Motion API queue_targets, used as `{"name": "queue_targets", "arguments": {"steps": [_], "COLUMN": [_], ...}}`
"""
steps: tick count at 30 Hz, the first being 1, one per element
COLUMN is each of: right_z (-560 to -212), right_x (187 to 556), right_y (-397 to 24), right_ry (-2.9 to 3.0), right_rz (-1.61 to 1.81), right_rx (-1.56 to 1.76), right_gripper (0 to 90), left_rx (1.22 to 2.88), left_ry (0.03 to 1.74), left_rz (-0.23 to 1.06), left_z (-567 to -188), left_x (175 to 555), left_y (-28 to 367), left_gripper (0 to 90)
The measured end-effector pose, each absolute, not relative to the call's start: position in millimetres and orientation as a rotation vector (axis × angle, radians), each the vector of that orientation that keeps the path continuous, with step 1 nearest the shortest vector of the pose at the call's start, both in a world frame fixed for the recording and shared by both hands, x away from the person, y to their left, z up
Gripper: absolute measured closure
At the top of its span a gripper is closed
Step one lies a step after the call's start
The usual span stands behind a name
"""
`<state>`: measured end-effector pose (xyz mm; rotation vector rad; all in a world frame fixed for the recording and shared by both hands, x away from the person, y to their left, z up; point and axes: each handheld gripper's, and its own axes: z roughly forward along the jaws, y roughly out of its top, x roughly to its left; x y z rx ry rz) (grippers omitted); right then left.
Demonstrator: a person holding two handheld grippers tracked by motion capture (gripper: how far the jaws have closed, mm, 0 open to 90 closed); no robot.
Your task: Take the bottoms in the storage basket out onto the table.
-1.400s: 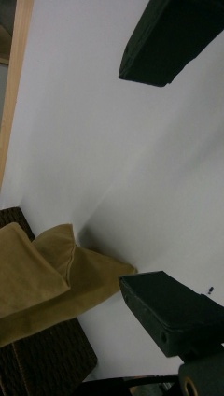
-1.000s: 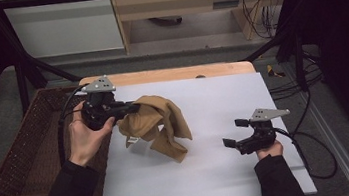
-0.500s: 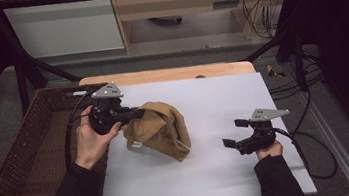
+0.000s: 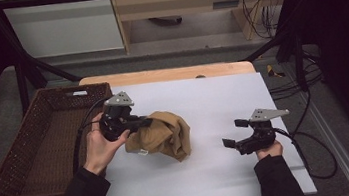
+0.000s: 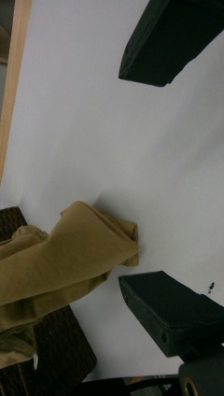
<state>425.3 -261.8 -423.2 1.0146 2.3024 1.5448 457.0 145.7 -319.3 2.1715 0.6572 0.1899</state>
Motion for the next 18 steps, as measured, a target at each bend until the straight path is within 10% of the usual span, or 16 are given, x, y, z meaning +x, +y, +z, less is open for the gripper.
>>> {"name": "queue_targets", "arguments": {"steps": [18], "right_z": [-423.4], "right_x": [425.3], "right_y": [-261.4], "right_ry": [2.305], "right_rz": [1.543], "right_rx": [1.017], "right_gripper": [4.0], "left_rx": [2.212], "left_ry": [0.673], "left_rz": [0.158], "left_z": [-344.2], "left_x": [456.2], "left_y": [137.7], "left_gripper": [86.9]}}
